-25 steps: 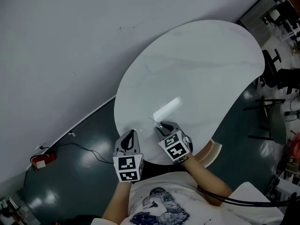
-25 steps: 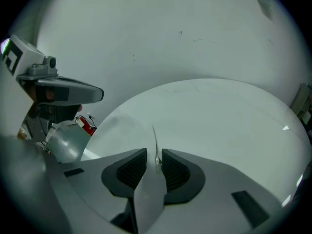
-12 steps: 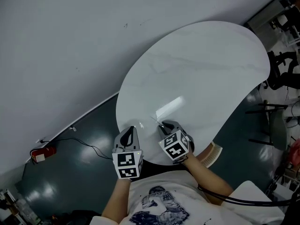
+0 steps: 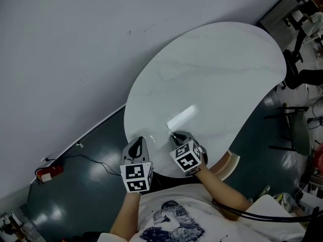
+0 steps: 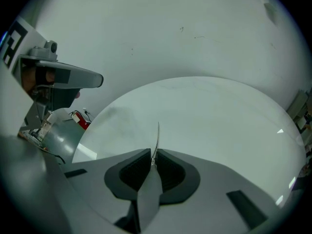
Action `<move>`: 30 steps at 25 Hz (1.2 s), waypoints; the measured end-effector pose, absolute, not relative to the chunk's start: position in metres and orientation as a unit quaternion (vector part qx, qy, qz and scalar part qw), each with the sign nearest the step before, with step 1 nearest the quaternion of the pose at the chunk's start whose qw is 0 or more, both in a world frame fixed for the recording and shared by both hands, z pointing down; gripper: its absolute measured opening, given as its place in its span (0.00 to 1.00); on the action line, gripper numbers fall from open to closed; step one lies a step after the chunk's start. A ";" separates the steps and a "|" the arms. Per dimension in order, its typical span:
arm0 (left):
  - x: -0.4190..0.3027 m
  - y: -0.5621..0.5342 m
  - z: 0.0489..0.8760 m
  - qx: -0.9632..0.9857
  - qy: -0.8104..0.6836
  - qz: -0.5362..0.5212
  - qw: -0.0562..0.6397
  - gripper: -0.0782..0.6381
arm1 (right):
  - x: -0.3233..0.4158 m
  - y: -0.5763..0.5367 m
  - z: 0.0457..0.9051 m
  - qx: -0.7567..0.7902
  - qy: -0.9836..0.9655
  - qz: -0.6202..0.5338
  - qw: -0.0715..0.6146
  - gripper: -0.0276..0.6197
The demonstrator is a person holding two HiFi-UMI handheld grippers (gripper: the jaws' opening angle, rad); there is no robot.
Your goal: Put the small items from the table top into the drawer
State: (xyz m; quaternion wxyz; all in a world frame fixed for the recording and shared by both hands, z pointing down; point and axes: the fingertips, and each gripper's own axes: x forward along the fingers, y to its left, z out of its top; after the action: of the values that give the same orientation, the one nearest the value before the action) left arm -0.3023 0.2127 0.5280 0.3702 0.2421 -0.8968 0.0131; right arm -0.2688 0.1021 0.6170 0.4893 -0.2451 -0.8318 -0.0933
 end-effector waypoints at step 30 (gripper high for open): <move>-0.266 0.252 0.439 0.508 -0.817 0.103 0.254 0.16 | -0.182 0.153 0.488 0.090 -0.925 0.053 0.365 0.13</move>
State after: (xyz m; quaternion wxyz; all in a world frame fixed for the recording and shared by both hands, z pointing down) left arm -0.2661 0.2521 0.4387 0.2538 0.5081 -0.8166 0.1032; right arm -0.1822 0.1526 0.4882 0.3654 0.0905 -0.9249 0.0533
